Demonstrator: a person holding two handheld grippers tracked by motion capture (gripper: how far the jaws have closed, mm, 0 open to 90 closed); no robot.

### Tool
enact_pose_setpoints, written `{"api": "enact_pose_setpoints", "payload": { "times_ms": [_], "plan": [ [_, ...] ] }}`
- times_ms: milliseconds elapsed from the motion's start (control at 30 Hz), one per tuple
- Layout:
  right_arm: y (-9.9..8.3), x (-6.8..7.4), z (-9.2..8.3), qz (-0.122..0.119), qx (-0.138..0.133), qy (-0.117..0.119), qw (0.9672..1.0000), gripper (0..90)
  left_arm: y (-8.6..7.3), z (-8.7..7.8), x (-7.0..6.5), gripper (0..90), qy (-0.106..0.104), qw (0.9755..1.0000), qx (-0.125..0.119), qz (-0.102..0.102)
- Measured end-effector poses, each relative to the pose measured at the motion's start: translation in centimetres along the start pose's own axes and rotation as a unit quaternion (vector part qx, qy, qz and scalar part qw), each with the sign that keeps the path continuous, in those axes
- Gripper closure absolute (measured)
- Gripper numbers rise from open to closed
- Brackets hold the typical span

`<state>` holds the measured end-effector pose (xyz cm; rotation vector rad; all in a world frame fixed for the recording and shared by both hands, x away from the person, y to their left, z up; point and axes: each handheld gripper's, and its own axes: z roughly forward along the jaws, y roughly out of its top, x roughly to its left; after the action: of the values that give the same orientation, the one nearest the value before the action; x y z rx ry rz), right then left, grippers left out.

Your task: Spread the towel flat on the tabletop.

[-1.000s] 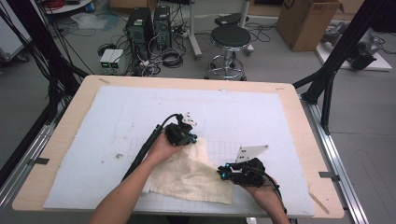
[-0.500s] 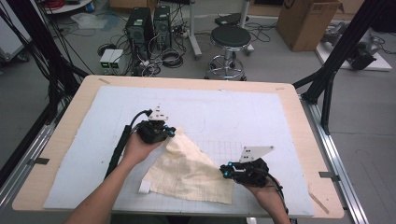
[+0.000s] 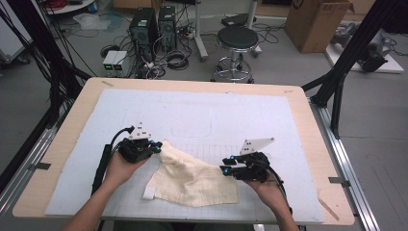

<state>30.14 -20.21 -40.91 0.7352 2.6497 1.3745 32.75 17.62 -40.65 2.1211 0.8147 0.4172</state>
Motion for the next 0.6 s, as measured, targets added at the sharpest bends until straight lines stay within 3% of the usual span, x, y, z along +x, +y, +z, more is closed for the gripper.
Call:
{"api": "enact_pose_setpoints", "payload": {
  "times_ms": [67, 167, 233, 300, 400, 600],
  "plan": [
    [0.0, -0.8, 1.0, 0.014, 0.015, 0.021, 0.9996, 58.7, -0.2, 0.1, 0.0, 88.5, -0.001, 1.0000, 0.002, -0.001],
    [-0.4, -1.5, 2.2, 0.028, 0.053, 0.024, 0.9979, 56.4, -0.3, 0.2, 0.0, 88.5, -0.003, 1.0000, 0.002, -0.002],
    [-0.6, -1.7, 2.5, 0.036, 0.067, 0.039, 0.9964, 64.4, -0.3, 0.1, 0.1, 88.5, -0.006, 1.0000, 0.000, -0.002],
    [-0.6, -1.5, 2.6, 0.026, 0.074, 0.055, 0.9954, 81.8, -0.3, 0.0, 0.1, 88.5, -0.003, 1.0000, 0.000, -0.006],
    [-0.4, -0.6, 2.0, 0.010, 0.072, 0.068, 0.9950, 86.3, -0.4, -0.5, 0.1, 88.5, 0.003, 1.0000, 0.003, -0.004],
    [-0.7, 3.0, 0.2, -0.038, 0.056, 0.068, 0.9954, 86.6, -1.6, -2.4, 0.0, 88.5, 0.023, 0.9997, 0.003, -0.004]
  ]
}}
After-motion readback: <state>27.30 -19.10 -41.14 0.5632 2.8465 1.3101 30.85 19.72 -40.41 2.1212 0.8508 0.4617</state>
